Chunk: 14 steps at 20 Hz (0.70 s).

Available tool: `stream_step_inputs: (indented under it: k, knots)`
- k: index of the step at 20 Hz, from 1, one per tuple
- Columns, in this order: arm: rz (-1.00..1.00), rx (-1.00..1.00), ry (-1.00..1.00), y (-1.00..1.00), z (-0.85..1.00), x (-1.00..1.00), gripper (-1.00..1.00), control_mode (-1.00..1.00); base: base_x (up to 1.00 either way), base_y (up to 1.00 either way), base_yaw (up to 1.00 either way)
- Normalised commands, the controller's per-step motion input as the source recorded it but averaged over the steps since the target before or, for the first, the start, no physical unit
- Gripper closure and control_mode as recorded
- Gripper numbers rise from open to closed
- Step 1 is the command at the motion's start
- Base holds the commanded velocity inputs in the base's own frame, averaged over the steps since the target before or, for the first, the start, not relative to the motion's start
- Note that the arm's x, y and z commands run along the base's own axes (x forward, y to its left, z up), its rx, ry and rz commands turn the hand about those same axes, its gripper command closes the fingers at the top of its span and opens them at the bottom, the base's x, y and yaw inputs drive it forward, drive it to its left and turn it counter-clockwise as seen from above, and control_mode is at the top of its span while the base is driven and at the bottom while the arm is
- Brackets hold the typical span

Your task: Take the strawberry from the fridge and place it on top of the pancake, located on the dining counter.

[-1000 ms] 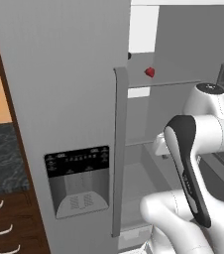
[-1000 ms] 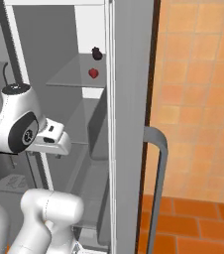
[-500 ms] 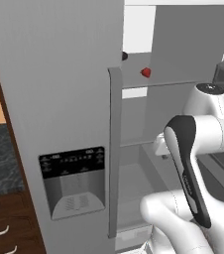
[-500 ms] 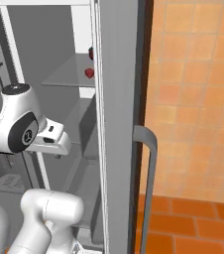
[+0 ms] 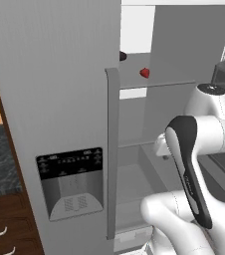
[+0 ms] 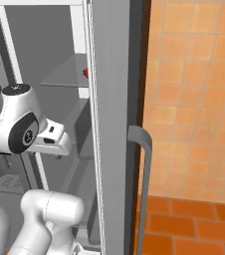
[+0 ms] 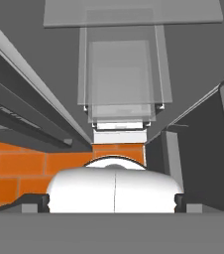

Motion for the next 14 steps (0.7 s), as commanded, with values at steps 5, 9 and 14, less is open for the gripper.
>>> stream_step_inputs:
  k: [5, 9, 14]
  knots:
    - [0.00, 0.00, 0.00, 0.00, 0.00, 0.00, -1.00, 1.00, 0.00, 0.00, 0.00]
    - [0.03, 0.00, -0.32, 0.00, 0.00, 0.02, -1.00, -1.00, 0.00, 0.00, 0.00]
    - [0.05, 0.00, -0.45, -0.01, 0.36, 0.00, -1.00, -1.00, 0.00, 0.00, 0.00]
